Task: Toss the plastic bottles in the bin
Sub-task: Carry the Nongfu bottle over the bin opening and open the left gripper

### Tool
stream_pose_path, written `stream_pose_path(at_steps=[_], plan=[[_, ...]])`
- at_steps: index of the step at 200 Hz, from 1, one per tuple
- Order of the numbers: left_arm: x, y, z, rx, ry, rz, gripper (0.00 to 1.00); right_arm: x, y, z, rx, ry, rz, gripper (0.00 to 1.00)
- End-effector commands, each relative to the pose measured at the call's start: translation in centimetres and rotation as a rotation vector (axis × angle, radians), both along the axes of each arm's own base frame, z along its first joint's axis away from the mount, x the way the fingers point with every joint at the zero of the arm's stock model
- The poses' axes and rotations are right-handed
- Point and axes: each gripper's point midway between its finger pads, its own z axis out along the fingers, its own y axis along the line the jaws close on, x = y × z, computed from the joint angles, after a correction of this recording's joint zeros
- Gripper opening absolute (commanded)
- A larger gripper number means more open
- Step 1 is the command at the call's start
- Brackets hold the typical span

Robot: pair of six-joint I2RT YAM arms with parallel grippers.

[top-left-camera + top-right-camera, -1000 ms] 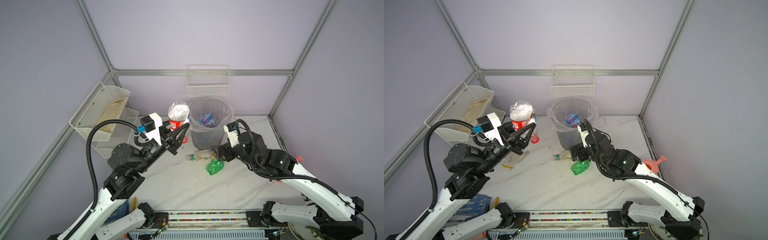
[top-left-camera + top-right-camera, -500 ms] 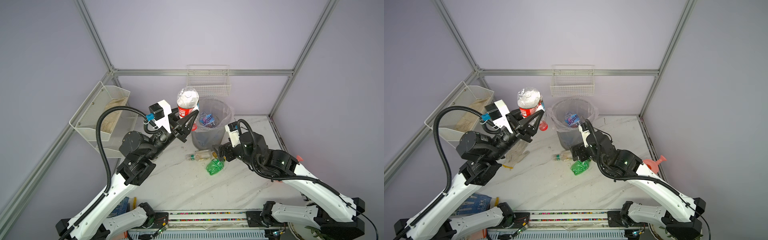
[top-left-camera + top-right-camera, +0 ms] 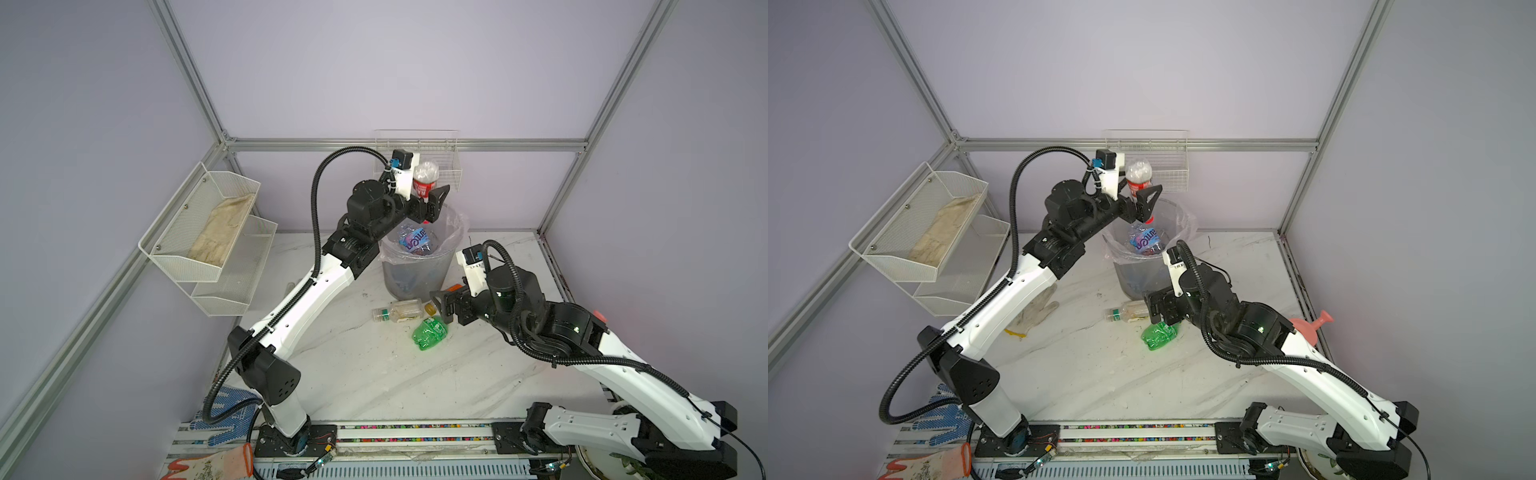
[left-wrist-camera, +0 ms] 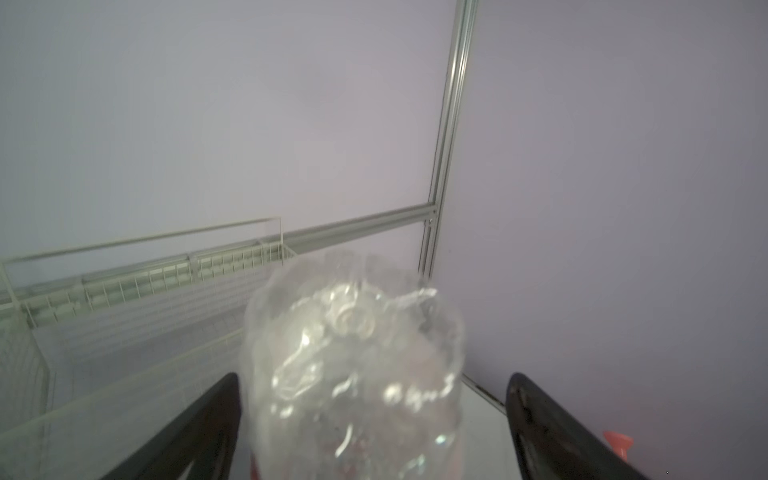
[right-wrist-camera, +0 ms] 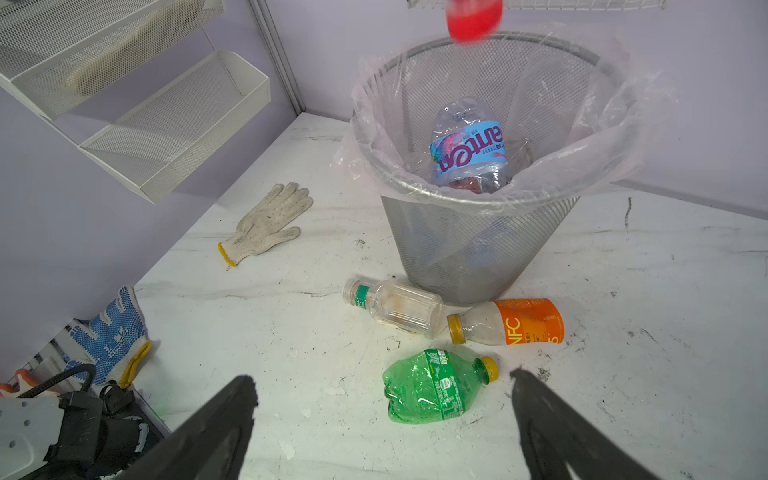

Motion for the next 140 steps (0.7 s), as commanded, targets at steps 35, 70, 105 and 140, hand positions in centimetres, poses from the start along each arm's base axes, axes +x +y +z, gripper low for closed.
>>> stream_pose_path(at_steps=[35,70,105,140], plan=[[-6.7,3.8,7.6,-0.091,-0.153,0.018,1.00,-0.7,-1.1,-0.1,0.001,0.003,-0.018,0.98],[-9.2,5.5,8.9,-0.117,-0.192,0.020,1.00,-0.1,-0.5,-0.4,-0.006,0.007,-0.020,0.98],[-11.6,7.0,10.1,-0.145,-0.230,0.013,1.00,0.1,-0.4,-0.5,-0.007,0.009,-0.032,0.98],[-13.2,7.5,10.5,-0.157,-0.245,-0.002,1.00,0.2,-0.6,-0.3,-0.006,0.010,-0.049,0.98]])
